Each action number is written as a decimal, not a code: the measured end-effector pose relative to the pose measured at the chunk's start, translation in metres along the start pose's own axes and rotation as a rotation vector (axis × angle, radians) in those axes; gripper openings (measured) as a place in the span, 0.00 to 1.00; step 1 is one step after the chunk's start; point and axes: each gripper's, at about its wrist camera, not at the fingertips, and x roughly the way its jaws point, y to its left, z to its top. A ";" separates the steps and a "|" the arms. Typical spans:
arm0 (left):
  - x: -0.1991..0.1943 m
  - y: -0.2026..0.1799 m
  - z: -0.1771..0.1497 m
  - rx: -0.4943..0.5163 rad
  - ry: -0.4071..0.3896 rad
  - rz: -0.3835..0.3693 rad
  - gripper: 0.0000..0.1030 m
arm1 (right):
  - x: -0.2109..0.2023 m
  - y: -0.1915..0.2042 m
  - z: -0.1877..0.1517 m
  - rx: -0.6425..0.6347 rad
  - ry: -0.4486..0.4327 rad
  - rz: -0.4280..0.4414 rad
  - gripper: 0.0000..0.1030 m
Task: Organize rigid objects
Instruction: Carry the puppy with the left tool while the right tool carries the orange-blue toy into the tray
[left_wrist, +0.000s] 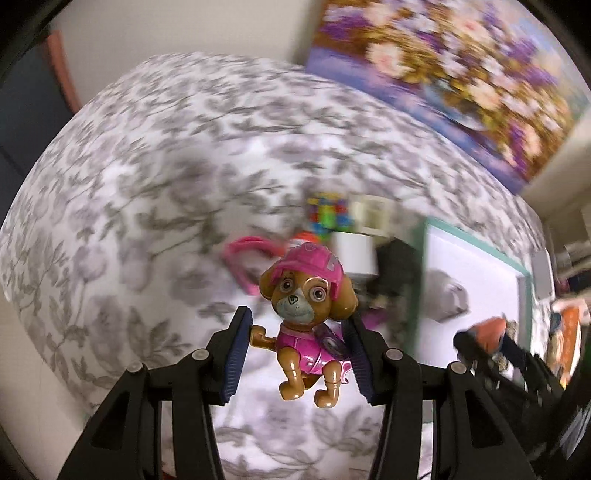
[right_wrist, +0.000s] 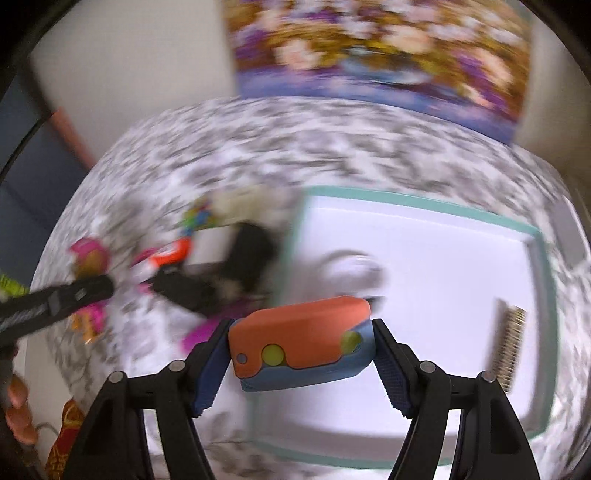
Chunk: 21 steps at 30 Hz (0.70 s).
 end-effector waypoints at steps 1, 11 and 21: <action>0.000 -0.008 0.000 0.015 0.001 -0.004 0.50 | -0.001 -0.013 0.000 0.029 0.000 -0.023 0.73; 0.006 -0.111 -0.031 0.244 0.041 -0.052 0.50 | -0.010 -0.119 -0.017 0.259 0.005 -0.128 0.73; 0.039 -0.163 -0.059 0.391 0.108 0.018 0.50 | -0.016 -0.173 -0.041 0.381 0.028 -0.182 0.73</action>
